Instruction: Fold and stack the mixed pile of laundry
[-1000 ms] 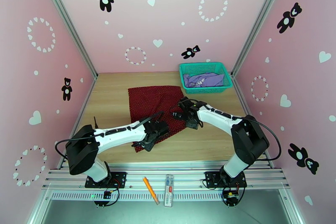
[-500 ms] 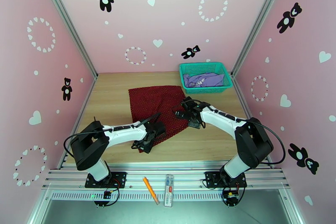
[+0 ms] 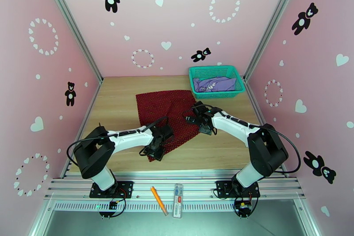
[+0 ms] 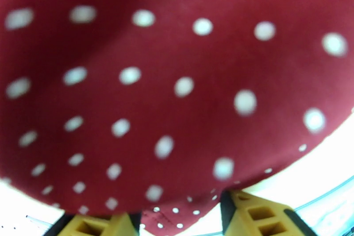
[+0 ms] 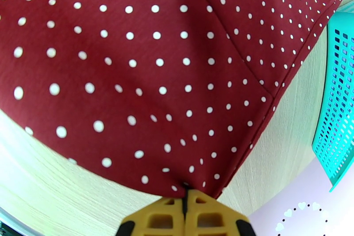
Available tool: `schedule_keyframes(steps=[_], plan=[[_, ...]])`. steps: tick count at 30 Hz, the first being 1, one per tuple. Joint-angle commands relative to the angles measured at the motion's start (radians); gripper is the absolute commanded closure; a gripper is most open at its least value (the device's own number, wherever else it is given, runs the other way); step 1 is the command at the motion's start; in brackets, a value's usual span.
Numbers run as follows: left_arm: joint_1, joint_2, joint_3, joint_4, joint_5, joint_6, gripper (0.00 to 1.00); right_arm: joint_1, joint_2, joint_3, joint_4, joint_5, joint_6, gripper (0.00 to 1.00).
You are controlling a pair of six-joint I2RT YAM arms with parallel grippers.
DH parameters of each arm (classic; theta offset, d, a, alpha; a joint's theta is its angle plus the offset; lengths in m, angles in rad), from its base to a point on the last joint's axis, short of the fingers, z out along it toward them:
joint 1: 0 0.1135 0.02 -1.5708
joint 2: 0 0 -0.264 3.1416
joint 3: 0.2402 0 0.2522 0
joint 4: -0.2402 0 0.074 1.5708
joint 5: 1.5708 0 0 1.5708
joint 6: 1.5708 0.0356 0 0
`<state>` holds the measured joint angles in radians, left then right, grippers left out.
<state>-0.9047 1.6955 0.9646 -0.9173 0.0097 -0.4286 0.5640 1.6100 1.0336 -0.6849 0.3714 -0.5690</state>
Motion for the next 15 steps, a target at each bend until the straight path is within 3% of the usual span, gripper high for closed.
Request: schedule_keyframes(steps=[1,5,8,15], plan=[[0.005,0.05,-0.031,0.033,0.055,-0.007,0.57,-0.006,0.011,-0.011,-0.013,0.023,-0.005,1.0],[0.004,0.049,-0.042,0.048,0.071,-0.024,0.78,-0.005,0.013,-0.009,-0.013,0.025,-0.004,1.0],[0.004,0.031,-0.034,0.035,0.058,-0.033,1.0,-0.006,0.011,-0.009,-0.015,0.025,-0.003,1.0],[0.004,-0.101,0.028,-0.085,-0.041,-0.059,1.0,-0.005,-0.029,-0.008,-0.027,0.022,0.006,1.0]])
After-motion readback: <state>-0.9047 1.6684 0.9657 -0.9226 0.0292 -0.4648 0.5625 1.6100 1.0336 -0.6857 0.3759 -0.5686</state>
